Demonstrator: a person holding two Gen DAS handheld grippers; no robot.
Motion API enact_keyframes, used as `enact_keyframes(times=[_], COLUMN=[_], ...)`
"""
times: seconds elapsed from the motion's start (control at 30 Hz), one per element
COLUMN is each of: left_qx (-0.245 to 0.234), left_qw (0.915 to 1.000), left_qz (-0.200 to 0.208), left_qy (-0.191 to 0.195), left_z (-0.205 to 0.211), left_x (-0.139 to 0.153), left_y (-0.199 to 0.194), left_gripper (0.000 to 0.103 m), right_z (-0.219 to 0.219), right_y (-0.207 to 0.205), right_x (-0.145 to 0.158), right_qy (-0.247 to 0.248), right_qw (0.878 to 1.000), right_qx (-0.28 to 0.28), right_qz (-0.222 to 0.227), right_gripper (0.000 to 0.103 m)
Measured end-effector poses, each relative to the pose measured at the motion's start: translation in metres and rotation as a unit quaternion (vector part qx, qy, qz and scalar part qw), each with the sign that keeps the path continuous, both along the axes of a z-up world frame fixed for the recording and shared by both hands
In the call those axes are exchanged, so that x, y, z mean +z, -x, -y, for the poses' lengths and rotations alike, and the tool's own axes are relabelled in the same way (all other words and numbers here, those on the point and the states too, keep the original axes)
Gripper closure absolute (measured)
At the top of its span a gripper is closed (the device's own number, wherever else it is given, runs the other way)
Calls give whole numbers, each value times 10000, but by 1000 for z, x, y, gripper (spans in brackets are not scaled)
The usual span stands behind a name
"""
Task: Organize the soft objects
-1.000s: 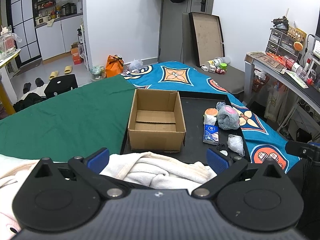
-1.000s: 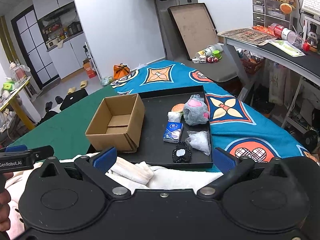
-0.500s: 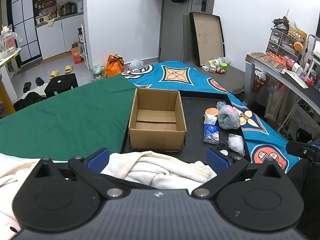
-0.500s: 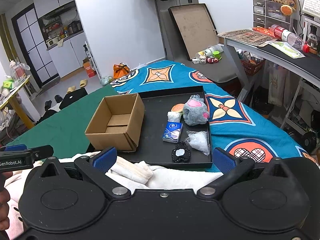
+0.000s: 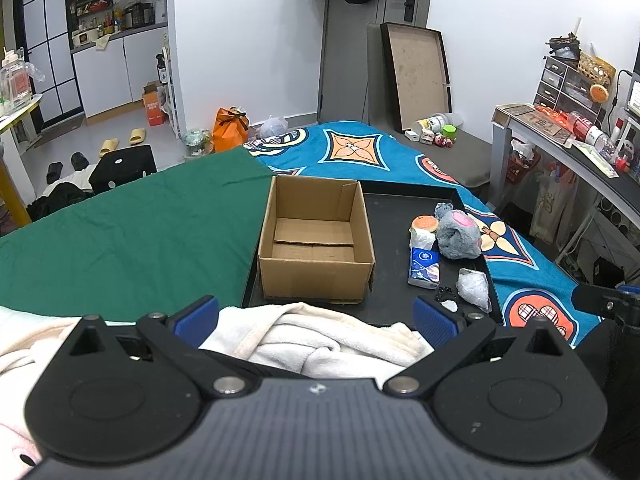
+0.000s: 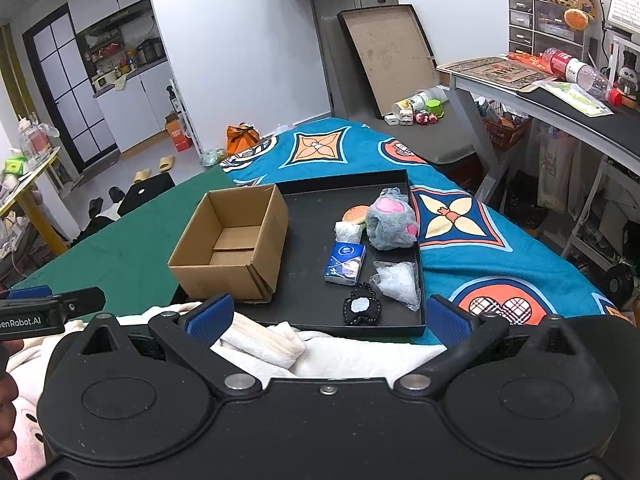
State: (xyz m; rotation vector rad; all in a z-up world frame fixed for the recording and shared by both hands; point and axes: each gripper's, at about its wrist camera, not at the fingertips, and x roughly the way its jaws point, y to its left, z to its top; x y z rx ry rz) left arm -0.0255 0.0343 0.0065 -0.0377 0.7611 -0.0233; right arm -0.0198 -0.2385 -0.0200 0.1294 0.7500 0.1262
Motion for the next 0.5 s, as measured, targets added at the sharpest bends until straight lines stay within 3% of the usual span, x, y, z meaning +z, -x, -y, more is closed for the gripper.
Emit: enact_keyframes(times=[0.5], left_qx=[-17], left_qw=[9999], left_qz=[-146], left_qy=[-18], left_z=[1], left_x=[1], left_y=[-23], left_gripper=[1], right_z=[3], right_y=[-22], right_x=[-2], right_qy=[-60], right_qw=[9999], right_qx=[25], right_qz=[-130], right_gripper=[0])
